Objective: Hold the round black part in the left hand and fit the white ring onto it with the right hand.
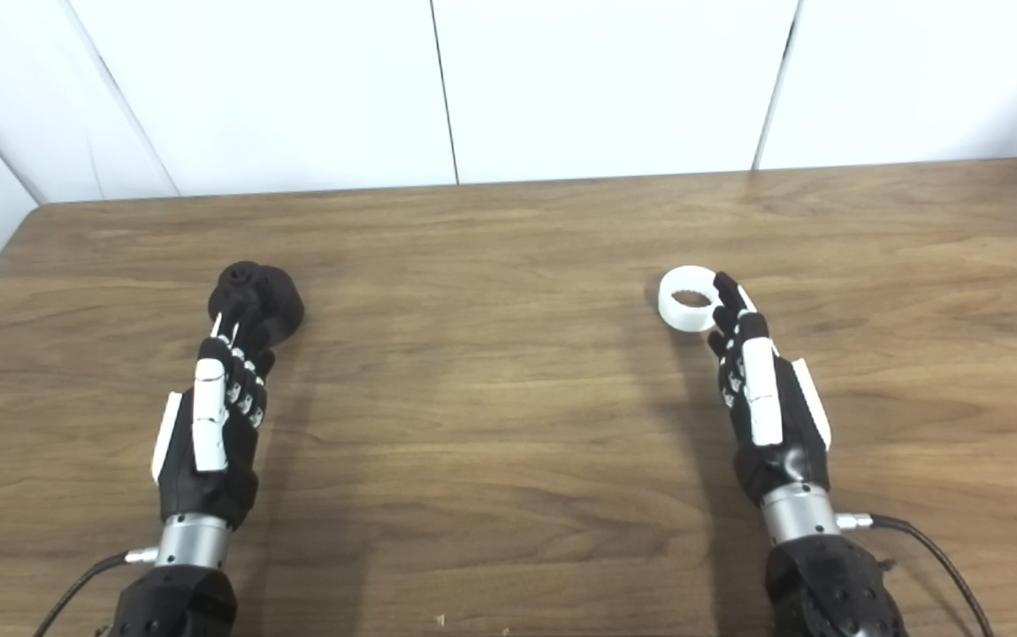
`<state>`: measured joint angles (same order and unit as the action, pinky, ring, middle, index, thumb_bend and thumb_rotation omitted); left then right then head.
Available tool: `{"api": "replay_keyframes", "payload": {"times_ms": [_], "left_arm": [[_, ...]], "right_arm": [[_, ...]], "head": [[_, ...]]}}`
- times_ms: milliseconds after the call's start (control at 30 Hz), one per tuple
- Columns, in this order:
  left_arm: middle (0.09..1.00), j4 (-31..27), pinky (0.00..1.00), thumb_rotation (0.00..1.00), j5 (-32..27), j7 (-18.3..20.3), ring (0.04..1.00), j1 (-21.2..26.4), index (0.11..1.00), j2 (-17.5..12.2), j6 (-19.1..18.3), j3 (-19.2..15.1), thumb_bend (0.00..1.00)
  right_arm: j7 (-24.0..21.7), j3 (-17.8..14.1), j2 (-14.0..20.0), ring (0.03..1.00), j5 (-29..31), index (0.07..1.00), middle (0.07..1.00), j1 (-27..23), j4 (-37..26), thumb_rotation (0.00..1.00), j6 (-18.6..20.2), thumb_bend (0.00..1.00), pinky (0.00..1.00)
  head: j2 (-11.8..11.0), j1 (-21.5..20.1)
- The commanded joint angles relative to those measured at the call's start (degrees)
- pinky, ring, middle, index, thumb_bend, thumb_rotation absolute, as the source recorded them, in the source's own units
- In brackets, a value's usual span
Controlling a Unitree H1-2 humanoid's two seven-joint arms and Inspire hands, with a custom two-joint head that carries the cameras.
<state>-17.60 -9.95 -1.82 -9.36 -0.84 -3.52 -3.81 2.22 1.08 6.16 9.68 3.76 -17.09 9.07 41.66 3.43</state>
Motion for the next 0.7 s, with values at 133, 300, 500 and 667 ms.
{"api": "replay_keyframes", "payload": {"times_ms": [133, 300, 500, 667], "left_arm": [[1.0, -1.6, 1.0, 1.0, -0.1, -0.1, 1.0, -5.3, 0.994, 1.8, 2.0, 0.2, 0.48], [1.0, -1.8, 1.0, 1.0, 0.3, -0.3, 1.0, -5.4, 0.997, 1.9, 1.8, 0.3, 0.49], [1.0, -1.8, 1.0, 1.0, 0.2, -0.5, 1.0, -5.4, 0.995, 2.1, 1.9, 0.4, 0.47], [1.0, -1.7, 0.99, 0.68, 8.1, -1.5, 1.0, -4.9, 0.999, -0.7, 0.5, 1.3, 0.51]], "right_arm": [[-1.1, 0.0, -1.5, 1.0, 0.1, 0.945, 1.0, 1.8, -1.1, 1.0, -0.8, 0.63, 1.0], [-1.0, -0.1, -1.6, 1.0, -0.3, 0.942, 0.994, 1.5, -1.2, 1.0, -0.6, 0.63, 1.0], [-1.3, -0.2, -1.5, 1.0, 0.1, 0.949, 1.0, 1.5, -1.5, 1.0, -0.2, 0.62, 1.0], [-1.3, -0.2, -1.5, 1.0, -0.2, 0.947, 0.999, 1.5, -1.5, 1.0, 0.1, 0.63, 1.0]], "head": [[-0.1, 0.0], [-0.1, 0.0], [-0.2, 0.3], [-0.2, 0.4]]}}
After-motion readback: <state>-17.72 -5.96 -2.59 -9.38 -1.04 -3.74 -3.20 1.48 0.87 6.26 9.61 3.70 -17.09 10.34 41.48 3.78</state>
